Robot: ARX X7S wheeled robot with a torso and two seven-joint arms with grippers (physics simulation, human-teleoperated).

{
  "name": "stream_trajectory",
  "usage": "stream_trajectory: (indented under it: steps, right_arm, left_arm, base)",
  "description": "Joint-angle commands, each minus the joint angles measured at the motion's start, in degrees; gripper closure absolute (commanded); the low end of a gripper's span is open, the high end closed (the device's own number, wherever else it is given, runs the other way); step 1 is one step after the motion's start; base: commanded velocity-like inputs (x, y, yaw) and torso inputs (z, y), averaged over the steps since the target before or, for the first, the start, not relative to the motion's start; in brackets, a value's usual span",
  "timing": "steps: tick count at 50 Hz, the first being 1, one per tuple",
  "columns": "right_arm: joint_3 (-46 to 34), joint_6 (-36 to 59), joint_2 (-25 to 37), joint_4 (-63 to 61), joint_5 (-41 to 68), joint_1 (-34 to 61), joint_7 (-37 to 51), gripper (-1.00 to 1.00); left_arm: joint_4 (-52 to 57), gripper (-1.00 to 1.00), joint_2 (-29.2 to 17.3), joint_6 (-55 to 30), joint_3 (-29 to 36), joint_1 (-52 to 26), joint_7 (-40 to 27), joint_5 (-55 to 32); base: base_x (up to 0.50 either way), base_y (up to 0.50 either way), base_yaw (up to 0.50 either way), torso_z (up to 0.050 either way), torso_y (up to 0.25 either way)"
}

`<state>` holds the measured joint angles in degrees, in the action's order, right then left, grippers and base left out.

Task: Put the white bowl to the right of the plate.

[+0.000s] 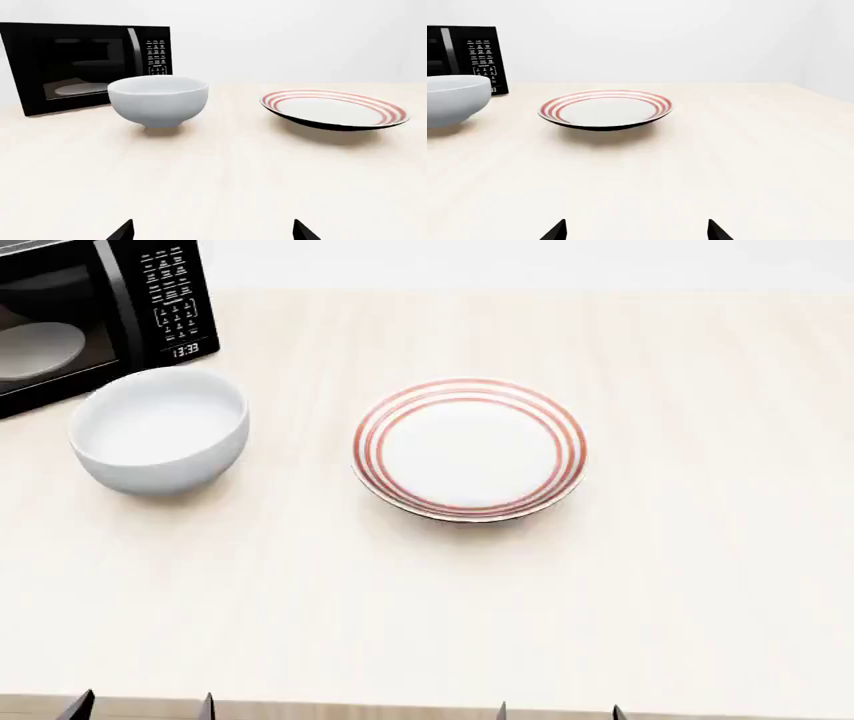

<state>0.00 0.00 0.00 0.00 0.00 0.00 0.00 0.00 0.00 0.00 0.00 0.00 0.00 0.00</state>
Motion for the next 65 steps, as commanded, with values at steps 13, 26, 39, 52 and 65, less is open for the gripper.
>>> stream_trajectory:
  steps: [13, 26, 39, 52, 65]
  right_arm:
    - [-4.6, 15.1, 3.4, -9.4, 0.6, 1.2, 1.5, -1.0]
    - [-2.6, 44.2, 6.5, -36.8, 4.1, 10.5, 0.8, -1.0]
    - [0.6, 46.6, 6.5, -38.5, 6.7, 13.7, 1.5, -1.0]
    - [2.3, 47.0, 6.4, -38.4, 9.2, 14.0, 1.7, -1.0]
    - [1.7, 45.5, 7.1, -37.7, 9.2, 13.5, 2.8, -1.0]
  left_arm:
    - [10.1, -1.0, -4.7, -11.9, 1.3, 0.1, -3.9, -4.5]
    - [34.7, -1.0, -8.7, -39.8, -3.0, -10.0, -5.4, -9.8]
    - [37.4, -1.0, -9.4, -42.8, -4.2, -11.9, -6.6, -11.0]
    - [37.1, -1.0, -9.6, -42.4, -4.3, -11.6, -6.9, -11.8]
    - [37.0, -1.0, -9.9, -41.9, -4.1, -11.2, -7.4, -12.3]
  base:
    - [0.0, 0.0, 0.0, 0.0, 0.0]
    - [0.0, 0.0, 0.0, 0.0, 0.0]
    - [0.36, 0.2, 0.0, 0.0, 0.0]
    - [0.5, 0.16, 0.0, 0.0, 0.0]
    - [0.5, 0.0, 0.0, 0.0, 0.0]
